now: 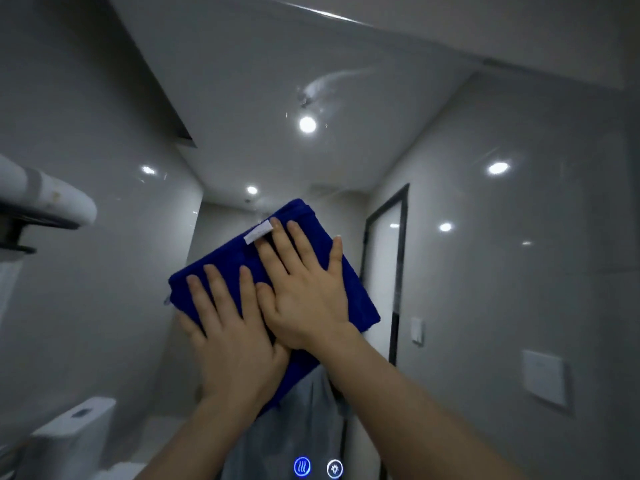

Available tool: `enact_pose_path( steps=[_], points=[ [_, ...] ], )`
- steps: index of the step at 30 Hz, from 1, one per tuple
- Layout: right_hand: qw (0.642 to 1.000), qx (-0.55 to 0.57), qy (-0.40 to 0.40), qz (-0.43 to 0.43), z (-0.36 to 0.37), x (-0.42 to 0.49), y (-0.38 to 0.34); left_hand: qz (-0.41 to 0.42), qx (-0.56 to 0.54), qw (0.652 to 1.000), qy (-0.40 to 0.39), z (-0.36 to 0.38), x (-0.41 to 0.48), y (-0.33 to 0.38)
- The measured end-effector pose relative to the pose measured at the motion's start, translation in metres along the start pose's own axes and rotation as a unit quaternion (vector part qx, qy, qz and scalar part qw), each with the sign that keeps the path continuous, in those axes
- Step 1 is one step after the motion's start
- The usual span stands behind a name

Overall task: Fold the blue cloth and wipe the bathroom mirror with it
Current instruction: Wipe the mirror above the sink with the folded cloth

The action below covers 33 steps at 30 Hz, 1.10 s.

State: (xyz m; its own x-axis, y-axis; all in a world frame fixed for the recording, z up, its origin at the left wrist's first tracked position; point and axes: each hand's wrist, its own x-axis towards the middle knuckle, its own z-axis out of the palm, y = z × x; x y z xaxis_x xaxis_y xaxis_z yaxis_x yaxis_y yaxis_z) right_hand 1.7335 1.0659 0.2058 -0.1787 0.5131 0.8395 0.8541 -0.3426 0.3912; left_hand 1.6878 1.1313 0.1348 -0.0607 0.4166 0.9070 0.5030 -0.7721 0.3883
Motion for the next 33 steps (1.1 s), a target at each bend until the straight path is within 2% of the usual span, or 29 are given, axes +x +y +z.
enact_pose_path(
  steps=[4,8,19,22,28,33],
  points=[
    [0.998,-0.041,-0.017,-0.053,-0.018,0.049,0.014,-0.025,-0.029,0.999,0.018,-0.004,0.041,0.016],
    [0.994,-0.072,-0.014,-0.083,-0.035,0.100,0.035,-0.038,-0.005,0.998,0.052,-0.008,0.087,0.037],
    [0.988,-0.112,-0.009,-0.102,-0.082,0.198,0.097,-0.082,-0.025,0.992,0.088,-0.016,0.183,0.111],
    [0.993,-0.097,0.006,-0.061,-0.094,0.204,0.123,-0.044,-0.017,0.995,0.089,-0.016,0.203,0.134],
    [0.995,-0.047,0.051,0.078,-0.109,0.177,0.182,0.096,0.000,0.994,0.049,-0.013,0.220,0.179],
    [0.989,-0.027,0.070,0.124,-0.113,0.143,0.220,0.161,0.004,0.987,0.025,-0.003,0.205,0.215]
  ],
)
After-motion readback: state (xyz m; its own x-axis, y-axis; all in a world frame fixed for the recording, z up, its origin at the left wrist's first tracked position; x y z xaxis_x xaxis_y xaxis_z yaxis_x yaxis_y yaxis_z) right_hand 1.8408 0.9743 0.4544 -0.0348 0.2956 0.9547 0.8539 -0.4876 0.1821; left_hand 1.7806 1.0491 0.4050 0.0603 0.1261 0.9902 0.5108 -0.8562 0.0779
